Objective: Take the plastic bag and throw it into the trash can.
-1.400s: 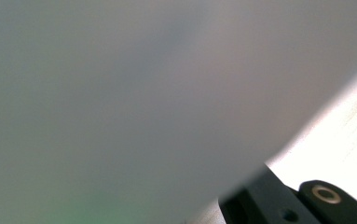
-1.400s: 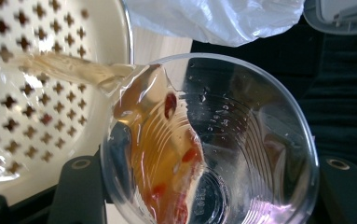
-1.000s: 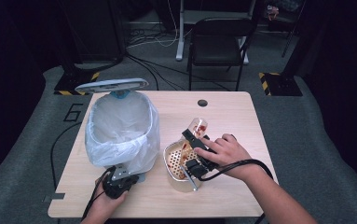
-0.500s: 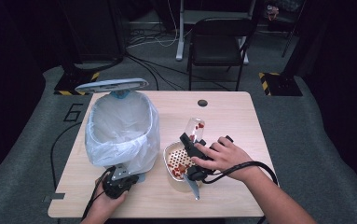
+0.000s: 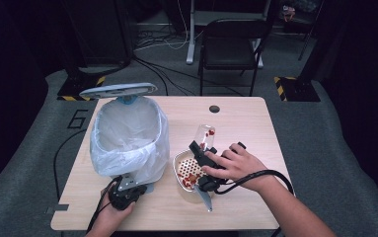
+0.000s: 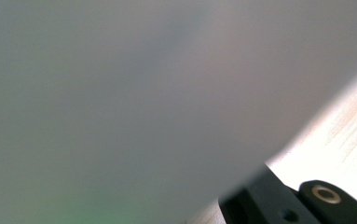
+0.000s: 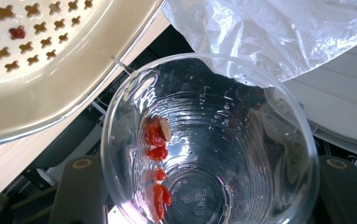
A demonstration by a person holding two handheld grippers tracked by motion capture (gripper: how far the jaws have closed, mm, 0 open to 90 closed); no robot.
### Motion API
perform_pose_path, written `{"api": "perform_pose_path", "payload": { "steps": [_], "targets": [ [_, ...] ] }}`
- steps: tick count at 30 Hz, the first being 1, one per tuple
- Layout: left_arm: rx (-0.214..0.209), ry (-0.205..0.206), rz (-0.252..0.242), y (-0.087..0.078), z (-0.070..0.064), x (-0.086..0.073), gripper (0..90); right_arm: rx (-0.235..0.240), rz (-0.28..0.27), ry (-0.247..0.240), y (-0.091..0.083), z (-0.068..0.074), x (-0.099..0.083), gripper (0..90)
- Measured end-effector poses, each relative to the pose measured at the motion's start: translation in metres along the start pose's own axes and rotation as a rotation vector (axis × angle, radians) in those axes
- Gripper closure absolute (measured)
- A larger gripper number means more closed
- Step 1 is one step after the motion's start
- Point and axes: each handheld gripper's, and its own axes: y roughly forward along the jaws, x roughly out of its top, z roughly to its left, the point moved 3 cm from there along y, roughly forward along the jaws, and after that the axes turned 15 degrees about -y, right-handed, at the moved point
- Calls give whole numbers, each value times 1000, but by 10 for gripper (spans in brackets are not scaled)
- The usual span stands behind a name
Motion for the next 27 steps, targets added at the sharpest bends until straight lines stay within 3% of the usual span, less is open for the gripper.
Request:
{"api": "perform_pose_path", "payload": {
  "steps": [3,4,8,13,16,17,18,22,25,27],
  "targets": [
    [0,-1,-1,0,0,0,900,-4,5,-17,0,0,1,375],
    [0,-1,-1,0,0,0,900,-22,19,35,0,3,3,374],
    [0,-1,0,0,0,0,900,-24,29,54,-1,3,5,374],
    [0,0,0,0,0,0,900,-23,14,30,-1,1,5,373],
    [0,-2,-1,0,0,0,900,-36,19,78,-2,2,6,373],
    [0,0,0,0,0,0,900,-36,19,78,-2,2,6,373],
    [0,-2,-1,0,0,0,900,-25,12,35,-2,0,5,373],
    [0,-2,-2,0,0,0,900,-18,-4,44,-2,-1,6,373],
    [0,0,0,0,0,0,900,23,-40,6,-1,-6,1,372],
    [-2,-6,-4,0,0,0,900,30,-42,21,-1,-6,0,372]
  ]
}}
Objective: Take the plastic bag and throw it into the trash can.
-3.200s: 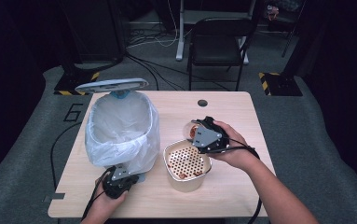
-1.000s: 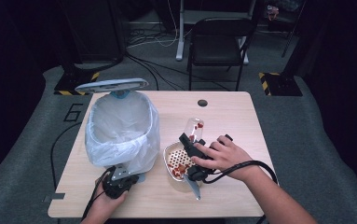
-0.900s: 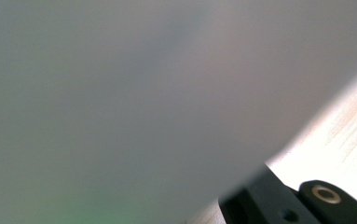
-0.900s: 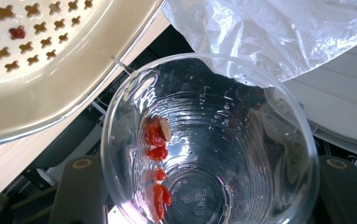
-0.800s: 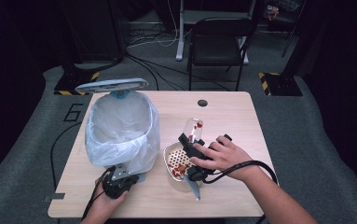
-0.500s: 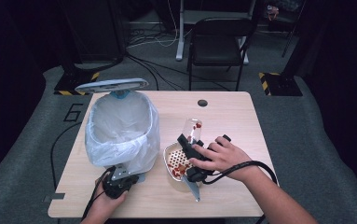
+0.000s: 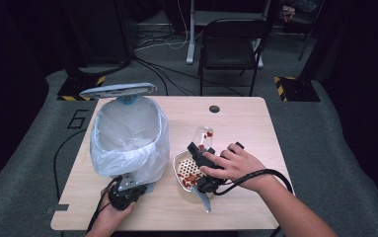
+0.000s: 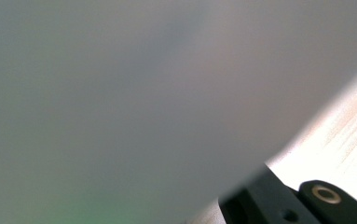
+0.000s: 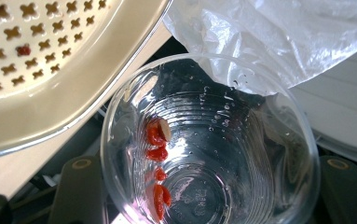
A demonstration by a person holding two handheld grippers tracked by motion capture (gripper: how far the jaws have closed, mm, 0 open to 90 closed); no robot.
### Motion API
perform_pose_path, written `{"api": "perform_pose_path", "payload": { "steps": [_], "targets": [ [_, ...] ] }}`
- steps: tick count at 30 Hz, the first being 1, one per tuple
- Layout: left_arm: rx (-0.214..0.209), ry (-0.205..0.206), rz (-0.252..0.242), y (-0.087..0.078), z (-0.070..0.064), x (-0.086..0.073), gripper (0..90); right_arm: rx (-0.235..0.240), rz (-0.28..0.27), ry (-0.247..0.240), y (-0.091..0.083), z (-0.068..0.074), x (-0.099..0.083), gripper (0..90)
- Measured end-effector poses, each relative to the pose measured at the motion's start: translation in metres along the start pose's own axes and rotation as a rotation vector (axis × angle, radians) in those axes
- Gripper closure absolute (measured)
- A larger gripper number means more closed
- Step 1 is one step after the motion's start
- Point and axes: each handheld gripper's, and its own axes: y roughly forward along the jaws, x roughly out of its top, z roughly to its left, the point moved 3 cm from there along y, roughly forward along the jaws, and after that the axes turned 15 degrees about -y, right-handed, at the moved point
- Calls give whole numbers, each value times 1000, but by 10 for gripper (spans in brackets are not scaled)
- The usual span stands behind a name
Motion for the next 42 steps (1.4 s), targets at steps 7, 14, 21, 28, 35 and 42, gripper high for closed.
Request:
{"api": "perform_pose_path", "payload": {
  "steps": [7,14,21,28,35,42],
  "targets": [
    [7,-6,5,0,0,0,900,33,-28,27,-1,-7,-10,370],
    [2,4,4,0,0,0,900,145,-96,131,2,-13,-19,366],
    [1,5,4,0,0,0,900,151,-148,328,6,-6,-32,366],
    [2,6,5,0,0,0,900,164,-171,316,8,-18,-46,366],
    [2,6,5,0,0,0,900,107,-127,522,4,-16,-43,370],
    [3,7,6,0,1,0,900,32,-116,704,6,-14,-47,370]
  ]
}}
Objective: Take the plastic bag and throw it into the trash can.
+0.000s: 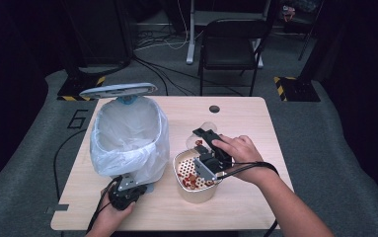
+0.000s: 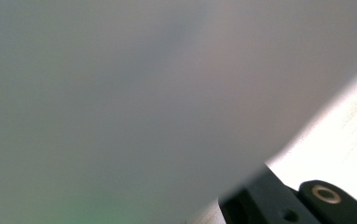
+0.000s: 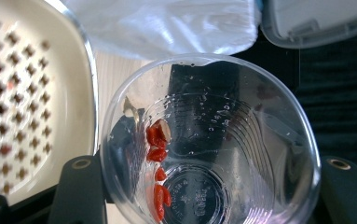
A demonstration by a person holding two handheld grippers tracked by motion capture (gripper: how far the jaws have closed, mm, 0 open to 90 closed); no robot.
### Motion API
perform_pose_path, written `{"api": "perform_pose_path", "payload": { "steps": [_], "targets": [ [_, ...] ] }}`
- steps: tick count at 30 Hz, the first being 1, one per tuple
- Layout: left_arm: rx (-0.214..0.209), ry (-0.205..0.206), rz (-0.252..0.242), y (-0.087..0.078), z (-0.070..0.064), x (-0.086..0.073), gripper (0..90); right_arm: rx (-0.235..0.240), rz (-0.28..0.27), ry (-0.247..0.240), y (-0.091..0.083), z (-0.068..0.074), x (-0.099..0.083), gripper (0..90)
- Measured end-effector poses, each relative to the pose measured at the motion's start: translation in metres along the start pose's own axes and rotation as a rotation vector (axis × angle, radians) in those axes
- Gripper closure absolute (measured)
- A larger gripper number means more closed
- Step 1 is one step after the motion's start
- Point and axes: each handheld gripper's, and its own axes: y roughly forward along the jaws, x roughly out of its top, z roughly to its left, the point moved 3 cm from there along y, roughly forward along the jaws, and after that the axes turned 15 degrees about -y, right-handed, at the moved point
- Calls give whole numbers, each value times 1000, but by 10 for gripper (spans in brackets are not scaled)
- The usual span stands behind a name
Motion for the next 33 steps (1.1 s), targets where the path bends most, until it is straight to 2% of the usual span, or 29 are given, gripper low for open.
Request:
{"api": "perform_pose_path", "payload": {
  "steps": [5,6,7,10,11,13,14,17,18,20,21,22,30,33],
  "targets": [
    [-2,-3,-3,0,0,0,900,-30,-36,181,0,-4,-5,370],
    [-2,-3,-3,0,0,0,900,-30,-36,181,0,-4,-5,370],
    [-1,0,-1,0,0,0,900,-33,-41,214,0,-4,-6,371],
    [-2,-2,-2,0,0,0,900,-52,-70,328,1,-3,-9,372],
    [-1,0,0,0,0,0,900,-67,-78,391,2,-2,-11,372],
    [-1,0,-1,0,0,0,900,-91,-81,437,3,-1,-14,372],
    [-2,-3,-3,0,0,0,900,-91,-81,437,3,-1,-14,372],
    [-1,-1,-2,0,0,0,900,-107,-109,531,3,-1,-18,371],
    [-1,-1,-1,0,0,0,900,-113,-135,603,2,-2,-22,371],
    [-2,-3,-2,0,0,0,900,-112,-154,671,1,-3,-26,371],
    [-1,0,0,0,0,0,900,-110,-161,695,1,-4,-27,371],
    [-1,0,0,0,0,0,900,-110,-161,695,1,-4,-27,371],
    [-1,-2,-2,0,0,0,900,-86,-233,903,0,-6,-32,371],
    [-2,-2,-2,0,0,0,900,-80,-277,972,1,-8,-35,371]
  ]
}}
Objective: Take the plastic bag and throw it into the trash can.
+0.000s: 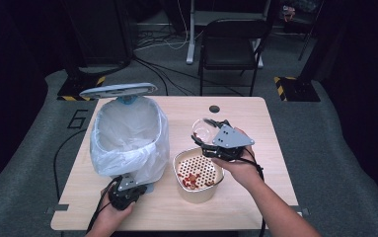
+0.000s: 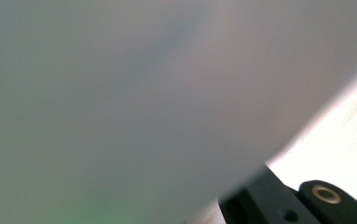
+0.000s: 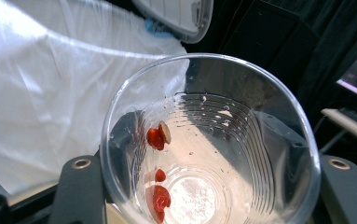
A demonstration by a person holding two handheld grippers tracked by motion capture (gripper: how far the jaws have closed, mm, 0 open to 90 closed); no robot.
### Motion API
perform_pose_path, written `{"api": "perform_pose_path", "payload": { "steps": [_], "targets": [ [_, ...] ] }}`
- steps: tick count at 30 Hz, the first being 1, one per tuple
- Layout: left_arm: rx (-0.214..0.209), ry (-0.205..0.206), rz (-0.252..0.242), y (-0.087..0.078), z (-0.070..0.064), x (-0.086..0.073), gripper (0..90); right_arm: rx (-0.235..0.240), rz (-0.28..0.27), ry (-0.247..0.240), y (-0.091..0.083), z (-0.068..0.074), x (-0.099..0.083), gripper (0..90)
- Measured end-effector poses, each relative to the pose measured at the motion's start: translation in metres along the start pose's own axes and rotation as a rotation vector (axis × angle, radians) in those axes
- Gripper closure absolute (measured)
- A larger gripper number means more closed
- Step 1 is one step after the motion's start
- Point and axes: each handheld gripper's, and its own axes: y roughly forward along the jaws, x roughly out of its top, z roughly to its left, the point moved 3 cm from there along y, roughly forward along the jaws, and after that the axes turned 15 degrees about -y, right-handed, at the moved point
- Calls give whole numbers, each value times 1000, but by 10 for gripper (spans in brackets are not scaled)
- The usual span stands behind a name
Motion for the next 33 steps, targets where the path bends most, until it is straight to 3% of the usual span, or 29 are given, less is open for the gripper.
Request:
{"api": "perform_pose_path", "payload": {
  "steps": [1,3,6,9,16,32,33],
  "targets": [
    [0,1,1,0,0,0,900,13,-10,55,0,-2,0,371],
    [0,1,1,0,0,0,900,16,-15,63,0,-4,1,371],
    [0,0,0,0,0,0,900,37,-27,145,0,-7,2,371],
    [0,1,1,0,0,0,900,54,-31,188,0,-11,5,371],
    [0,1,1,0,0,0,900,77,-65,232,-1,-16,16,372],
    [-1,-1,0,0,0,0,900,110,-54,267,1,-25,33,372],
    [19,37,31,-2,3,0,900,107,-54,259,2,-26,35,372]
  ]
}}
